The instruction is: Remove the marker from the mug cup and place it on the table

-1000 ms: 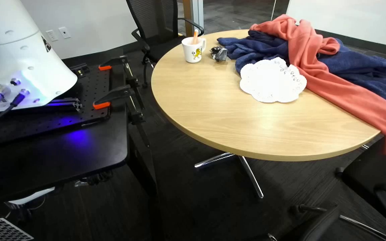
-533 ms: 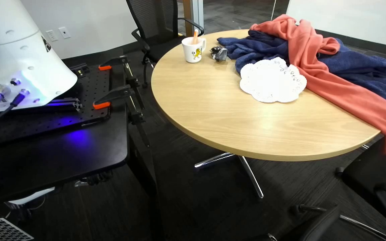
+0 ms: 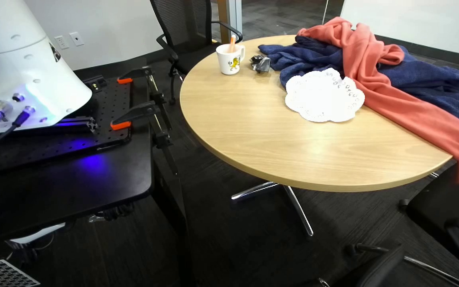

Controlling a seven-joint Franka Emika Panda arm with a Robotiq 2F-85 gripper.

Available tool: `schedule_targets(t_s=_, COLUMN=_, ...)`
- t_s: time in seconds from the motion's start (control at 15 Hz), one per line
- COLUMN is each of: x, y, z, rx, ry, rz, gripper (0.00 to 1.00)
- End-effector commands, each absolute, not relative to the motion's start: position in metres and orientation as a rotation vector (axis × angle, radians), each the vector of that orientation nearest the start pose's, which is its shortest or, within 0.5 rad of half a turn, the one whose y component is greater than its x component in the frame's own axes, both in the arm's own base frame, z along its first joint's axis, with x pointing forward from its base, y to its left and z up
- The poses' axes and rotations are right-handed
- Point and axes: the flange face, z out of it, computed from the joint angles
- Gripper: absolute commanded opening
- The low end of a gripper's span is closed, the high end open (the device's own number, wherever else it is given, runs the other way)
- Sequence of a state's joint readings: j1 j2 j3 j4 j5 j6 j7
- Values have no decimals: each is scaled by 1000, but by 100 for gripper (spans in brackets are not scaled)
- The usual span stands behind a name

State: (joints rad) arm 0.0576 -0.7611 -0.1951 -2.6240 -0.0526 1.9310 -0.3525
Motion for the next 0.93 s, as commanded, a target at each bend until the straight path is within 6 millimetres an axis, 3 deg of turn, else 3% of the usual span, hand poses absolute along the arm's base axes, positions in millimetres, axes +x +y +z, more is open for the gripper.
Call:
schedule_targets(t_s=0.0, x=337, y=-25, z=455, rx=-2988, ry=-526, rz=-222, gripper=100)
schedule_targets(t_s=0.53, x=354, y=44, z=408, rx=-2944, ry=-643, rz=-336, gripper=100)
schedule_targets(t_s=0.6, x=354, y=49, z=405, rx=-2946, ry=-645, rz=-324, gripper=100)
schedule_targets(t_s=0.67, x=350, y=39, z=412, rx=-2953, ry=-648, rz=-316, gripper=100)
schedule_targets(t_s=0.87, x=352, y=47, z=404, rx=-2954, ry=-670, rz=-295, gripper=100)
